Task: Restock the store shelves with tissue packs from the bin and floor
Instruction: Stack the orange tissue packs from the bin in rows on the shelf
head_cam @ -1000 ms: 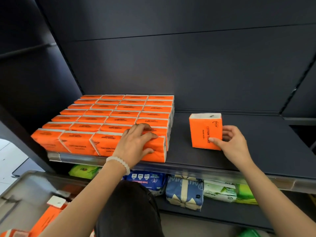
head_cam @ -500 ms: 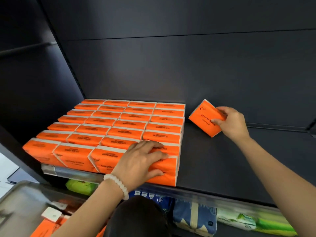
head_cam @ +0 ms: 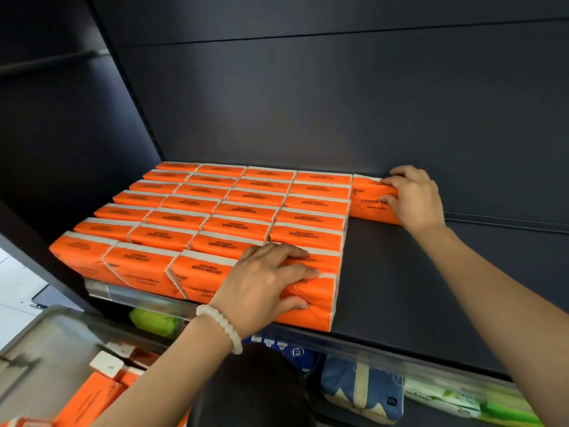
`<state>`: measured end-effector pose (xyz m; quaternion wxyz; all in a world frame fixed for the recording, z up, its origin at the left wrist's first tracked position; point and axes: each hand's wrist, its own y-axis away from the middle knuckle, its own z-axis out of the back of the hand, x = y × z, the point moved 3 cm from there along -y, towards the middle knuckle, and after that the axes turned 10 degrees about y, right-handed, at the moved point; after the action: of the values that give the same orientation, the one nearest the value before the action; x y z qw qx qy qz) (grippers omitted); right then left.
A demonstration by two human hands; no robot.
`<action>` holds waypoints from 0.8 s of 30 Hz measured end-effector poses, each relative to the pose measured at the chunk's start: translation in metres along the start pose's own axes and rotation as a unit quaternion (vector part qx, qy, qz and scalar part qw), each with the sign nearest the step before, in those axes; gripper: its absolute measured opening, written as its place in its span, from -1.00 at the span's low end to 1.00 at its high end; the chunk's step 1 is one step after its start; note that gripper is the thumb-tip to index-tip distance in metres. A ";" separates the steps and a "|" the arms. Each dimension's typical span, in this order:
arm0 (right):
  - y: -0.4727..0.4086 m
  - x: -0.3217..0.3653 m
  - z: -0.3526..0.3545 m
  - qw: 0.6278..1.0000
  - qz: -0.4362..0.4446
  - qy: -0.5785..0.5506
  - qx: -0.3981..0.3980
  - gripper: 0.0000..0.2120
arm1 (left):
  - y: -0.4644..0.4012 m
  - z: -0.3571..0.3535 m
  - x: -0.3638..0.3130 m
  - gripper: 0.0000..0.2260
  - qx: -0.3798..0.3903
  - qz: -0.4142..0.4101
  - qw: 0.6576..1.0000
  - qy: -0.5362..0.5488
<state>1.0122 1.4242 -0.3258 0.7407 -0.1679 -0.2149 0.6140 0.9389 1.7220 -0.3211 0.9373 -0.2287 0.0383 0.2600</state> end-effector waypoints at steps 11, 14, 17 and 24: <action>0.021 0.016 0.005 0.996 0.013 0.064 0.062 -0.50 | 0.000 0.001 -0.006 -0.47 -0.008 0.014 1.000 -0.018; 0.030 0.021 0.019 0.996 0.029 0.042 0.072 -0.50 | -0.002 0.005 -0.011 -0.46 0.030 0.030 0.998 -0.050; 0.049 0.035 0.045 0.999 0.045 0.001 0.026 -0.58 | 0.000 0.013 -0.021 -0.48 0.070 0.054 0.994 -0.067; 0.107 0.086 0.092 0.993 0.095 -0.069 0.001 -0.61 | 0.033 0.047 -0.039 -0.58 0.003 0.093 0.991 -0.099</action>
<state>0.8874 1.5275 -0.2926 0.6627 -0.1447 -0.2479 0.6917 0.8864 1.7505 -0.2850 0.9090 -0.1947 -0.0331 0.3670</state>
